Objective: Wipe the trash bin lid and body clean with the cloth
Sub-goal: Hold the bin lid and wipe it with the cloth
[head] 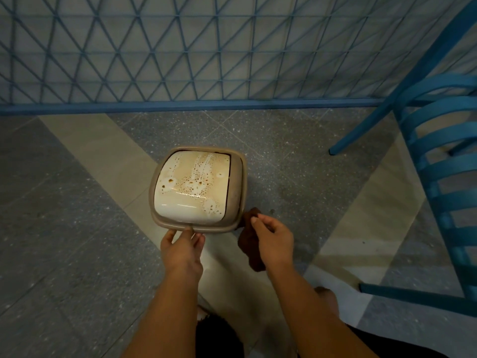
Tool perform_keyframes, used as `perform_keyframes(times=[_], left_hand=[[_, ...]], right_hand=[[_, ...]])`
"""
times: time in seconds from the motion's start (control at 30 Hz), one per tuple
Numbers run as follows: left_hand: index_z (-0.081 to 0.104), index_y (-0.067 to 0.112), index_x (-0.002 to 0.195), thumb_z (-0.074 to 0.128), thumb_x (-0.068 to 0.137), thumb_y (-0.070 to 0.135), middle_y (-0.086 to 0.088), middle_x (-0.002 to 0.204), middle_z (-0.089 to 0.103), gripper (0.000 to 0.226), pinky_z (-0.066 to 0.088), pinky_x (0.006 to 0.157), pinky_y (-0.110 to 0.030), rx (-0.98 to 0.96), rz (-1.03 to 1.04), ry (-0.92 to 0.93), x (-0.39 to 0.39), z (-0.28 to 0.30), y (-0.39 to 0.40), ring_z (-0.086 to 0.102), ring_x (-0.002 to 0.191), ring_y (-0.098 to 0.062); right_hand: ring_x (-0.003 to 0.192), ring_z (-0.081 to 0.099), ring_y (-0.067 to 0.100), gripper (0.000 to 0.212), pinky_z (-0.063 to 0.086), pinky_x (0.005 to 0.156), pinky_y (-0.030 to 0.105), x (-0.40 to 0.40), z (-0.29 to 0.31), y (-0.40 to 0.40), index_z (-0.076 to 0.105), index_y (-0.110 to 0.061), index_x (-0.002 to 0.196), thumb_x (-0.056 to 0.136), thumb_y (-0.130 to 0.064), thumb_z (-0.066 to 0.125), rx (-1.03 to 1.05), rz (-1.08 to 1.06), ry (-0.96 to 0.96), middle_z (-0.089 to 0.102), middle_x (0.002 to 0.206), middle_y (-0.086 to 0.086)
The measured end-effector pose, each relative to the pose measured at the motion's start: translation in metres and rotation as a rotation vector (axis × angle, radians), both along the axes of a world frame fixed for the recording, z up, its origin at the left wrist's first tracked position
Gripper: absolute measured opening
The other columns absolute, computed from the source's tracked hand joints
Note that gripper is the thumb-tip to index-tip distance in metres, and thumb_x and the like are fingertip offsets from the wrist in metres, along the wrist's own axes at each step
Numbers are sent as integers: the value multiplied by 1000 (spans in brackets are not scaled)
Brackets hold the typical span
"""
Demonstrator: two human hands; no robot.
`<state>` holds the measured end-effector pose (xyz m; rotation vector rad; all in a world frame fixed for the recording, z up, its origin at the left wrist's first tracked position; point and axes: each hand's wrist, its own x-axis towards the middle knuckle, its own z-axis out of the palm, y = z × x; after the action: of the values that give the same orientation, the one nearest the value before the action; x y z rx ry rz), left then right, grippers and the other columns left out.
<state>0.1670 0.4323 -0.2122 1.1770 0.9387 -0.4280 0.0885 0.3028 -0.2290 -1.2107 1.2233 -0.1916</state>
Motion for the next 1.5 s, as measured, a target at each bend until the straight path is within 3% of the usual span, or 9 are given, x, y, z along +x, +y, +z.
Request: perform_keyframes(times=[0.1,0.3,0.43,0.67,0.93,1.03,1.27,1.37,1.5], left_hand=[[34,16,145,56,94,6,-12,124,55,56,48,99,-38,-23,-15,38,-14,0,-15,58,110,-26],[49,0,131,48,96,0,-24,112,62,35,60,66,-26,-139,-21,58,-28,-8,-44,65,85,-25],[44,13,128,51,94,-2,-17,100,63,37,55,85,-39,-86,-14,42,-35,0,-39,65,91,-29],[41,25,121,51,93,-2,-16,94,62,39,53,84,-37,-18,-104,35,-46,3,-28,60,79,-23],[39,24,118,52,95,3,-14,90,61,34,50,92,-38,-2,-163,31,-40,4,-27,59,79,-21],[40,25,119,53,95,6,-13,94,62,33,51,88,-37,6,-148,33,-40,3,-28,61,83,-21],[41,27,119,50,95,1,-14,96,61,37,53,72,-33,-25,-166,42,-41,3,-27,60,83,-24],[39,25,120,50,94,-1,-18,96,62,38,54,81,-36,-27,-180,37,-37,2,-24,61,83,-24],[41,23,122,52,95,2,-13,93,62,36,50,91,-36,48,-194,-1,-23,0,-13,61,87,-22]], right_hand=[[86,68,14,10,55,85,38,-3,-1,14,73,-23,93,83,-24,68,2,-6,-8,73,91,-3],[83,69,11,9,55,80,29,-7,3,27,71,-27,83,83,-17,69,19,-13,-59,73,86,-4],[84,69,12,8,56,83,33,-15,1,27,73,-21,89,82,-18,70,6,-12,-36,73,87,-2],[80,66,7,7,48,67,16,-11,0,47,66,-22,88,83,-17,68,-8,17,20,70,86,-6],[82,64,14,4,54,79,35,33,5,-10,65,-26,83,81,-25,69,-131,-13,87,68,84,-6],[83,65,15,7,56,80,40,35,3,-7,64,-30,82,79,-27,69,-129,-16,100,69,87,-5],[80,65,11,7,50,71,23,-12,1,56,66,-18,87,81,-15,69,63,12,110,69,84,-4],[78,63,13,5,47,67,20,-12,-5,50,65,-16,86,83,-13,67,65,-118,145,68,87,0],[89,63,20,17,52,83,34,-4,-7,10,67,-16,101,85,-22,67,138,-281,134,67,101,6]])
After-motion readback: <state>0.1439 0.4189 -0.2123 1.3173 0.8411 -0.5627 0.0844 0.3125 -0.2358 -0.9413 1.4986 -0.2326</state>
